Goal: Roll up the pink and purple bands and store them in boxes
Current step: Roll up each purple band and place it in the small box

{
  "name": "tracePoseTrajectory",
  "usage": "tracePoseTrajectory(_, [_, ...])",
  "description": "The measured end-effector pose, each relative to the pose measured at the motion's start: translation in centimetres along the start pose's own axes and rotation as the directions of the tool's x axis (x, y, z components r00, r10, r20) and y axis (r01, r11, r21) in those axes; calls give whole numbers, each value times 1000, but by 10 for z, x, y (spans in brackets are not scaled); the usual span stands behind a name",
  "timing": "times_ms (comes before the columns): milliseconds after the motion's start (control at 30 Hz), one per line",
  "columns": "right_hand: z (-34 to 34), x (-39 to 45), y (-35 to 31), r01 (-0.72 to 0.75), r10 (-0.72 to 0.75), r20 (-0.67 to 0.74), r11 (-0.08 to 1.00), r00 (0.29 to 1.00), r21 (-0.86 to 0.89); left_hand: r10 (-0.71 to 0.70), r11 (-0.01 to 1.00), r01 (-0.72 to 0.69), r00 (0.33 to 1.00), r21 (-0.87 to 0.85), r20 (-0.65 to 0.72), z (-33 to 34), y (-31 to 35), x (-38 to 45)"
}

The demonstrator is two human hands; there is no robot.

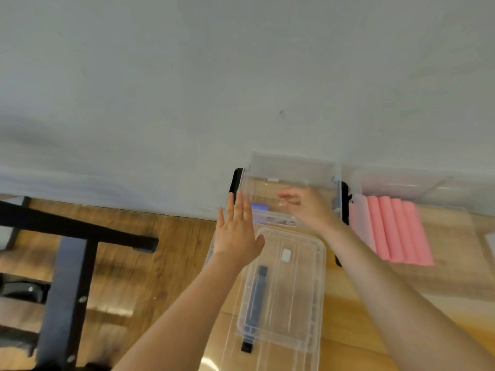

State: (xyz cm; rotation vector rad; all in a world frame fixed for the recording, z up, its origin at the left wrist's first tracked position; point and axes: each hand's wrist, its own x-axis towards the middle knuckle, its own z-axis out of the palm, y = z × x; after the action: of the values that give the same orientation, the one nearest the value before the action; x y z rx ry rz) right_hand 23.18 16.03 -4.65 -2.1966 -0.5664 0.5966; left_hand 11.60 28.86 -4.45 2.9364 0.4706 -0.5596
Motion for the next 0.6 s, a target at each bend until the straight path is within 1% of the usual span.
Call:
tracePoseTrajectory(67, [-12,-34,-1,31,-27,-58,997,998,67,13,999,-16,997,-40,-81,-2,9,-13])
tracePoseTrajectory(133, [-23,-65,3,65,-58,-108,995,992,70,53,995,-66,986,-74,-160,-1,28,-34])
tracePoseTrajectory(267, [-35,-121,23,81,-64,-172,993,983,90,177,969,-210,957,-129,-231,31,81,-80])
tracePoseTrajectory(333, [-39,-151,41,92,-73,-203,992,976,85,236,945,-282,939,-167,-249,55,111,-101])
tracePoseTrajectory(433, [-42,-202,77,103,-89,-225,993,970,52,280,927,-332,923,-175,-265,93,152,-121])
tracePoseTrajectory(533, [-32,-248,133,119,-131,-248,991,960,-62,344,911,-384,909,-152,-234,130,190,-131])
tracePoseTrajectory(600, [-24,-273,175,84,-118,-261,987,958,-138,395,903,-419,896,-97,-201,155,211,-135])
